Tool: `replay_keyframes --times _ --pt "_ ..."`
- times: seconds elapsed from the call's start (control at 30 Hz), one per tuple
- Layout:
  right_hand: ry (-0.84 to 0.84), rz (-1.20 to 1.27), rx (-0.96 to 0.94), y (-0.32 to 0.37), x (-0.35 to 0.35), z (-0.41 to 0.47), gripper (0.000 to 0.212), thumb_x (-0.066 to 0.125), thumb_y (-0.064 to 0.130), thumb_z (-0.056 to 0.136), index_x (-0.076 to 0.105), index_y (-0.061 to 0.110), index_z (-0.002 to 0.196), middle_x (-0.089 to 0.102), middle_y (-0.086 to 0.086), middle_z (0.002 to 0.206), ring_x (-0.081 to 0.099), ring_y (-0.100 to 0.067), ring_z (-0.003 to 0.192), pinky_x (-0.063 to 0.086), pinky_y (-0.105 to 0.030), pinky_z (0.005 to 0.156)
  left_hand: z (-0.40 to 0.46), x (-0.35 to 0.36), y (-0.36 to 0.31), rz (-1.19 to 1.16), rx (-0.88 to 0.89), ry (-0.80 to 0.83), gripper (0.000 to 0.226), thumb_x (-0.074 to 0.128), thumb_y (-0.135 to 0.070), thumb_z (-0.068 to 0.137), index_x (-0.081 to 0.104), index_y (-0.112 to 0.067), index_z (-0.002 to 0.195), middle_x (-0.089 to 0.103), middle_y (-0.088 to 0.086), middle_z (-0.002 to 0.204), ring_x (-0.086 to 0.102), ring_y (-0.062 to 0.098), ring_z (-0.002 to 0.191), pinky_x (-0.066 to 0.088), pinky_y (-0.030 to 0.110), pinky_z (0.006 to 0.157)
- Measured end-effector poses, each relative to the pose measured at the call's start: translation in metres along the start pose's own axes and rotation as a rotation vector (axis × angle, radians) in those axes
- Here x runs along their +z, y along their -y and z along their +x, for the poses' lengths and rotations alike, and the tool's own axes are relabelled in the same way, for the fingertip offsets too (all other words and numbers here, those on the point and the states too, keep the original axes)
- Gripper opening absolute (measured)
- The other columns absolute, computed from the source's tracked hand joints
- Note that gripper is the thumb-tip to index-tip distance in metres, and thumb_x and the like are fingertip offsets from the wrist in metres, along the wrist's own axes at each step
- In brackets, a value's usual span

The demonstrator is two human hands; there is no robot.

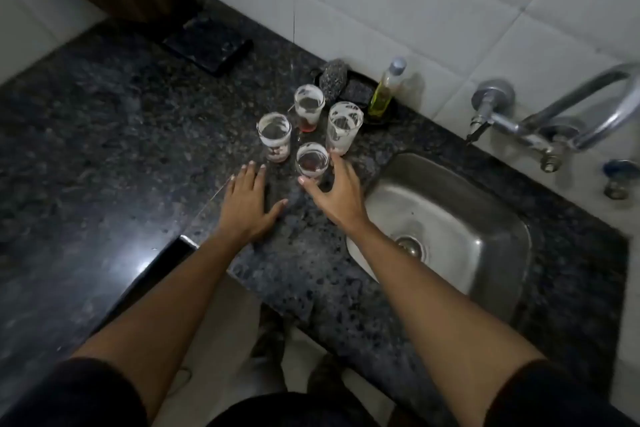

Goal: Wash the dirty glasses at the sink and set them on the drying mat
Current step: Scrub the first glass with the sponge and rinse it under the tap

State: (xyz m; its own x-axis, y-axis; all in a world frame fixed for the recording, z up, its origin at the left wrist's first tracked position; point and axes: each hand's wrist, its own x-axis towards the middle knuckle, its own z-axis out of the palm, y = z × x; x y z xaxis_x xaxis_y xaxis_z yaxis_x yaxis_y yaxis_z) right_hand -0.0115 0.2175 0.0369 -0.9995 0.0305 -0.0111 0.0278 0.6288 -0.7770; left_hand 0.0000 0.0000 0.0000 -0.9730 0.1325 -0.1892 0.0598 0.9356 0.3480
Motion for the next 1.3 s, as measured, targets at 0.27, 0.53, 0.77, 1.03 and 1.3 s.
replay_keyframes --times 0.27,0.53,0.77,1.03,1.3 --pt "-0.192 0.069 0.03 0.013 0.024 0.012 0.061 0.084 0.049 0.081 0.061 0.015 0.127 0.071 0.0 0.117 0.067 -0.016 0.111 0.057 -0.035 0.09 0.001 0.031 0.026 0.108 0.105 0.038 0.091 0.003 -0.077 0.1 0.001 -0.017 0.169 -0.006 0.013 0.176 -0.008 0.028 0.163 -0.009 0.046 0.13" --pt "-0.301 0.022 0.022 0.006 0.012 -0.003 0.052 0.087 0.044 0.081 0.066 0.014 0.118 0.073 0.003 0.105 0.07 -0.01 0.096 0.058 -0.027 0.079 0.001 0.026 0.016 0.117 0.122 -0.017 0.083 0.029 -0.063 0.105 0.027 -0.005 0.164 0.027 0.024 0.169 0.023 0.041 0.157 0.017 0.055 0.129" --pt "-0.494 -0.03 0.046 -0.032 -0.068 -0.044 0.047 0.087 0.045 0.08 0.067 0.013 0.108 0.073 0.001 0.098 0.07 -0.012 0.088 0.057 -0.032 0.075 0.003 0.012 -0.061 -0.025 0.446 -0.104 0.049 0.054 -0.032 0.099 0.056 -0.001 0.137 0.057 0.021 0.124 0.056 0.041 0.107 0.053 0.053 0.086" --pt "-0.719 -0.062 0.109 -0.069 -0.197 -0.069 0.046 0.089 0.043 0.075 0.068 0.013 0.103 0.072 0.004 0.091 0.067 -0.008 0.078 0.057 -0.029 0.07 0.04 -0.02 -0.234 -0.23 0.617 -0.239 0.049 0.068 -0.024 0.096 0.057 -0.002 0.138 0.059 0.02 0.125 0.055 0.04 0.113 0.049 0.05 0.096" --pt "-0.824 -0.02 0.086 -0.076 -0.271 -0.06 0.048 0.088 0.047 0.076 0.07 0.018 0.11 0.075 0.008 0.096 0.071 -0.005 0.086 0.06 -0.029 0.077 0.084 -0.044 -0.36 -0.486 0.462 -0.019 0.061 0.066 -0.04 0.101 0.05 0.001 0.144 0.061 0.023 0.137 0.058 0.037 0.126 0.045 0.039 0.098"
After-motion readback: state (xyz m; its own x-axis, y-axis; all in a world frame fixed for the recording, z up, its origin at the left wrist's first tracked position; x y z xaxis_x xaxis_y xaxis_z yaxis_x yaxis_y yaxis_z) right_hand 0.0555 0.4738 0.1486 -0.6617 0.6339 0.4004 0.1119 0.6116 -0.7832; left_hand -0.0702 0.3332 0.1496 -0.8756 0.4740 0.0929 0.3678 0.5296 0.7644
